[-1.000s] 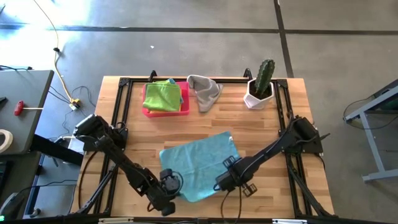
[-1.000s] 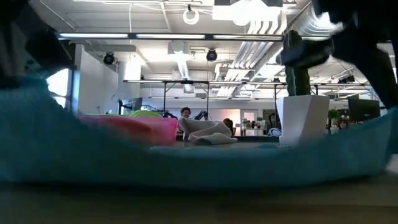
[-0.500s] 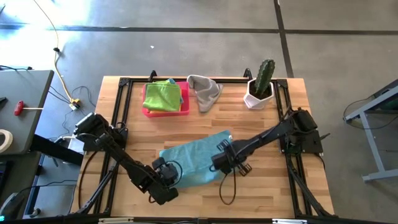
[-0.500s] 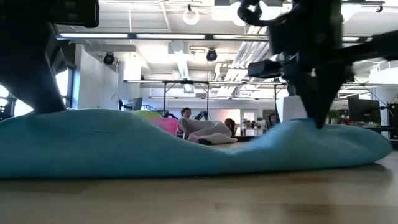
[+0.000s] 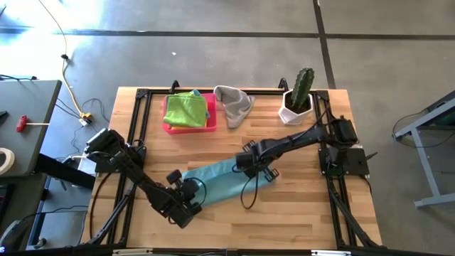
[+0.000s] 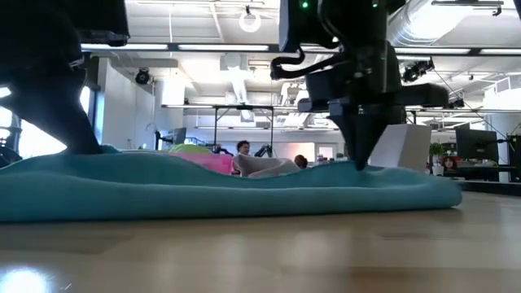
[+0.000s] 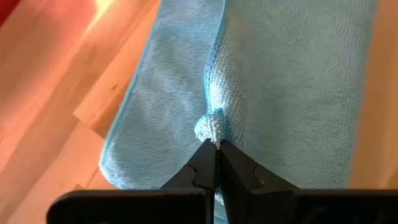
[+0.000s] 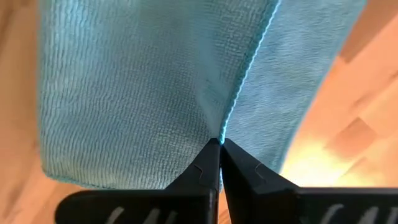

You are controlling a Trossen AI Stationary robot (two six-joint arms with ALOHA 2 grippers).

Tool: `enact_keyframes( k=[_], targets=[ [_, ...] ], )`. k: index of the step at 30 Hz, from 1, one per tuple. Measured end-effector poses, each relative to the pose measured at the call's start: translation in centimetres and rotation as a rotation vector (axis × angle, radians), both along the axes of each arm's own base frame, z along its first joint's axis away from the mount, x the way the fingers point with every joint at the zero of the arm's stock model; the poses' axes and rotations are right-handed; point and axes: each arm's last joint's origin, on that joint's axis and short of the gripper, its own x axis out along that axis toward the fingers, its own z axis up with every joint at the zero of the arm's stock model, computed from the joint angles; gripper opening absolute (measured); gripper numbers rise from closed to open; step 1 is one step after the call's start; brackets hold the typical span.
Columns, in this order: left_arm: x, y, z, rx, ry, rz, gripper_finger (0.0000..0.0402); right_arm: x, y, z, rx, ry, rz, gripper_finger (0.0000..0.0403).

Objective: Fold microfiber towels
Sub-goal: Fold the blue towel on the table

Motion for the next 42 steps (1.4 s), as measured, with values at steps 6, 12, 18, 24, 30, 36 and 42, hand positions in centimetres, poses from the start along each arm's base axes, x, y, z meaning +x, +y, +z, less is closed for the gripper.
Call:
enact_keyframes(
  k=[6,12,18,24,30,36,42],
  targets=[
    [0.2,1.1,0.0,0.025,0.033,0.031,0.0003,0.6,-1.6,0.0,-0.005,-0.035,0.003,0.0000],
    [0.0,2.1,0.1,0.086,0.060,0.077,0.0003,0.7,-2.8,0.0,-0.006,-0.036,-0.026,0.0000],
    [0.0,2.8,0.2,0.121,0.071,0.113,0.0003,0.8,-3.8,0.0,-0.008,-0.041,-0.030,0.0000],
    [-0.3,3.1,0.3,0.166,0.077,0.121,0.0003,0.9,-4.7,0.0,-0.009,-0.051,-0.038,0.0000],
    [-0.3,3.8,0.3,0.185,0.100,0.152,0.0003,1.1,-5.5,0.1,-0.008,-0.074,-0.060,0.0000],
    [0.1,4.7,0.3,0.148,0.130,0.191,0.0003,1.2,-5.7,0.1,-0.001,-0.087,-0.101,0.0001],
    [0.2,5.3,0.1,0.082,0.195,0.200,0.0005,1.2,-6.0,0.0,0.003,-0.091,-0.137,0.0026]
  ],
)
